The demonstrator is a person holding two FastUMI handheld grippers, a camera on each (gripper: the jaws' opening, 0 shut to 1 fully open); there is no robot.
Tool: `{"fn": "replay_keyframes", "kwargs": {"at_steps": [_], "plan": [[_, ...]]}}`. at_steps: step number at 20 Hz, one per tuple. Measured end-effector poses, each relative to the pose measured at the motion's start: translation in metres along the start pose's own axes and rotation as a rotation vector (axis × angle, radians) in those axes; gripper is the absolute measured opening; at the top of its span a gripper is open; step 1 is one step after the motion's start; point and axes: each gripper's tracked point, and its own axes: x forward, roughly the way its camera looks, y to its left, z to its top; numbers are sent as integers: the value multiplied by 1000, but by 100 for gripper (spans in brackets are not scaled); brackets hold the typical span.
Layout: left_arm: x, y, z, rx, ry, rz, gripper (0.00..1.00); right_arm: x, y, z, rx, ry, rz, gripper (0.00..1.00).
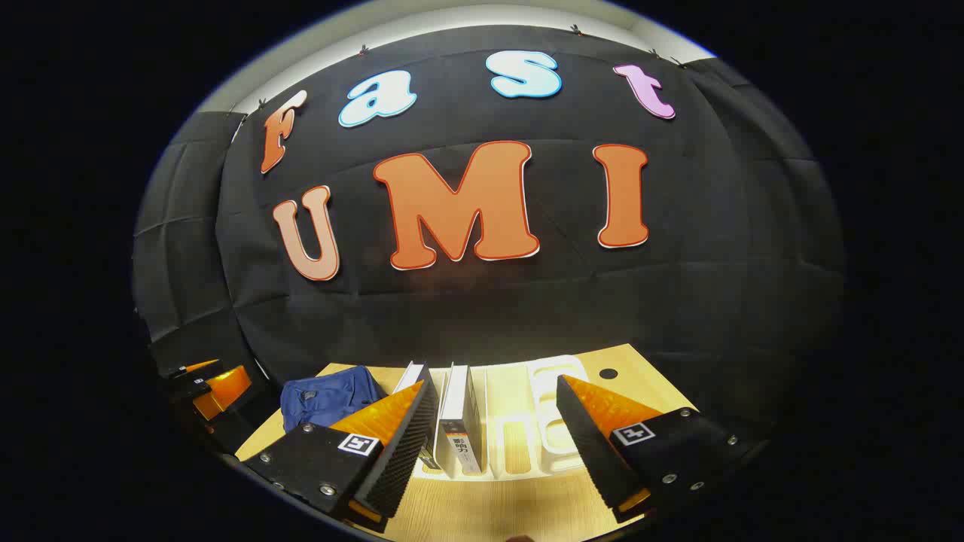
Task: Open the schoolbag, grab two books from the bookshelf and put them into the schoolbag.
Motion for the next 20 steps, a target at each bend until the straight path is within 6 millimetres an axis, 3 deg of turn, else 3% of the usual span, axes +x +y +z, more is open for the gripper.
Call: {"fn": "replay_keyframes", "kwargs": {"at_steps": [20], "plan": [[-3, 12, -8, 15, 17, 27, 94, 0, 4, -3, -2, 7, 0, 97]]}}
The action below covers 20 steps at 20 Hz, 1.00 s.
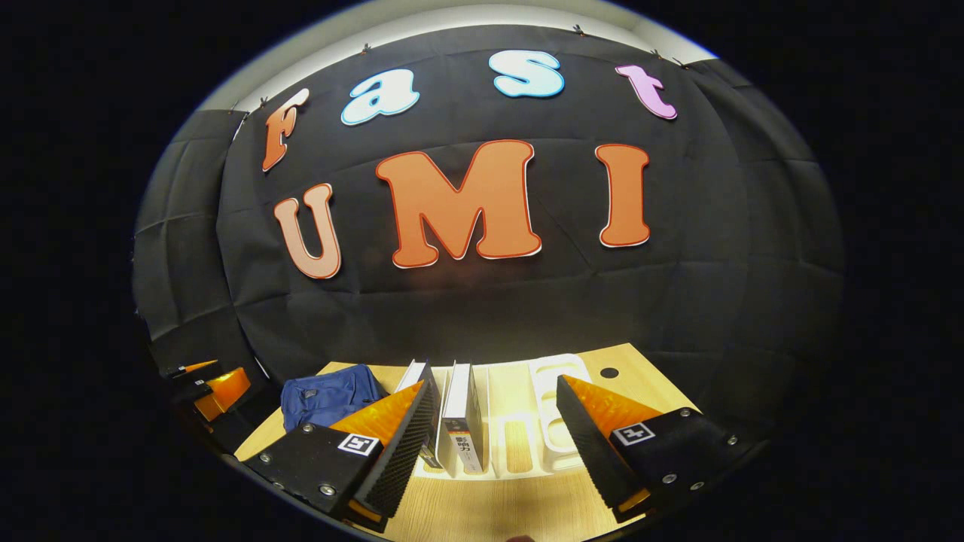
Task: Open the schoolbag, grab two books from the bookshelf and put them into the schoolbag.
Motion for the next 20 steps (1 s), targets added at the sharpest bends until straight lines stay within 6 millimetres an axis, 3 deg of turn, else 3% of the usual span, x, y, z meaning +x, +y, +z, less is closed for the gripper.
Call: {"fn": "replay_keyframes", "kwargs": {"at_steps": [20], "plan": [[0, -1, -9, 18, 3, 3, 94, 0, -4, -5, 0, 7, -9, 96]]}}
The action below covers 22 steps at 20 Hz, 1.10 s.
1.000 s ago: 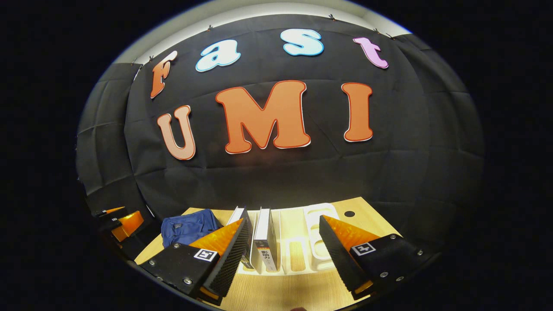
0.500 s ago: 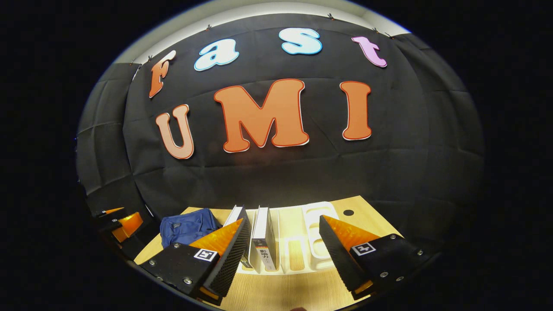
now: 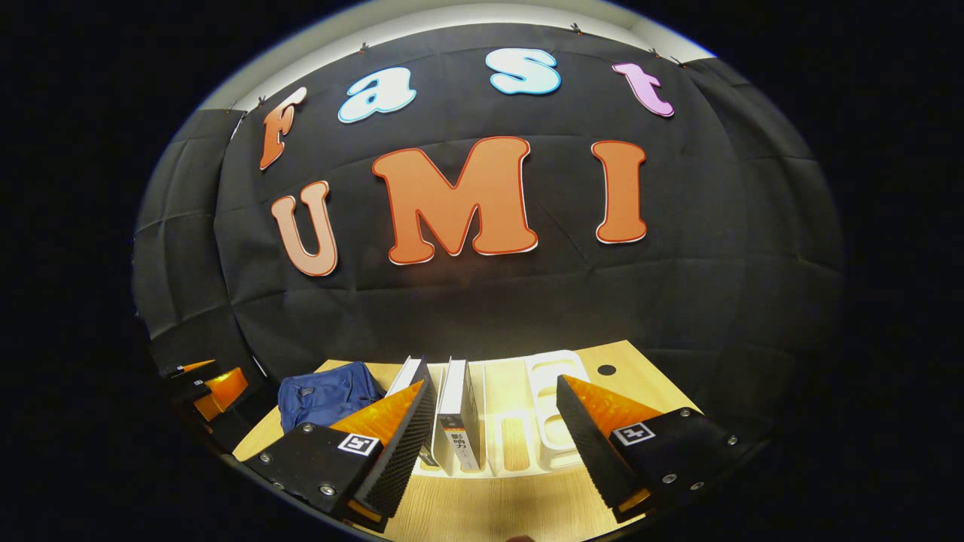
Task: Open the schoolbag, grab two books from the bookshelf and put them into the schoolbag.
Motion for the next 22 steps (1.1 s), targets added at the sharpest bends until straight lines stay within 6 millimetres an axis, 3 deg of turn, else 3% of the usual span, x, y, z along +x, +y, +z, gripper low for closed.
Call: {"fn": "replay_keyframes", "kwargs": {"at_steps": [13, 16, 19, 21, 22], "plan": [[5, 6, -18, 118, 13, 30, 95, 2, 1, -13, 6, 28, -3, 96], [9, 13, -43, 234, 54, 56, 98, 4, 0, -21, 20, 50, -4, 97], [9, 9, -72, 335, 102, 48, 100, 6, -3, -27, 17, 64, -9, 97], [14, 6, -89, 422, 116, 53, 95, 9, -5, -31, 11, 75, -14, 97], [14, 3, -100, 458, 133, 49, 100, 10, -6, -33, 10, 81, -17, 96]]}}
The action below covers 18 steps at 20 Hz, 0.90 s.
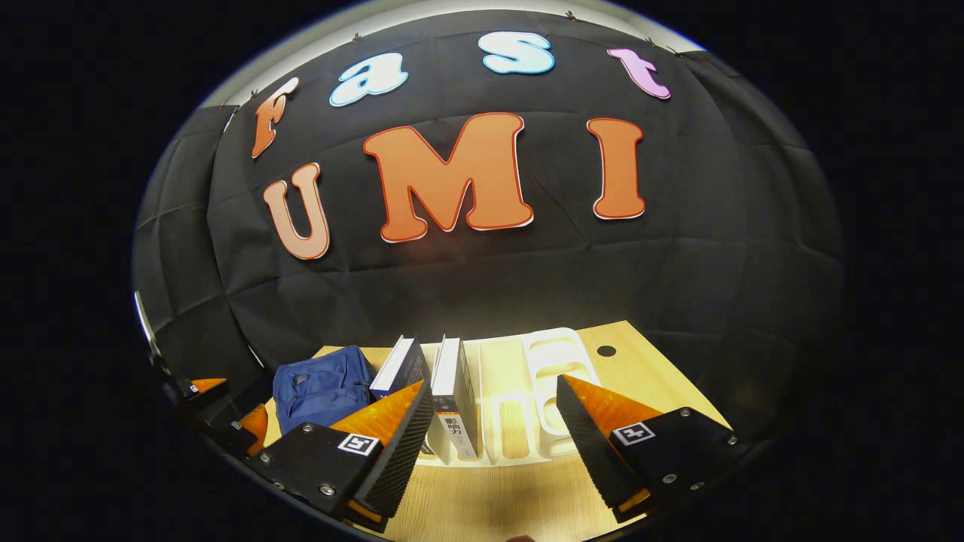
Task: Open the schoolbag, grab two books from the bookshelf and put them into the schoolbag.
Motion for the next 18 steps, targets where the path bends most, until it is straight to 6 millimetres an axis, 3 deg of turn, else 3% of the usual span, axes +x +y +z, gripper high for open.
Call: {"fn": "replay_keyframes", "kwargs": {"at_steps": [1, 11, 18], "plan": [[2, -11, -9, 30, 12, -13, 95, 1, 0, -2, 0, 7, -1, 96], [29, -94, -106, 360, 175, -148, 95, 14, -25, -18, -21, 67, -46, 97], [60, -111, -149, 489, 297, -155, 97, 28, -44, -22, -32, 109, -58, 97]]}}
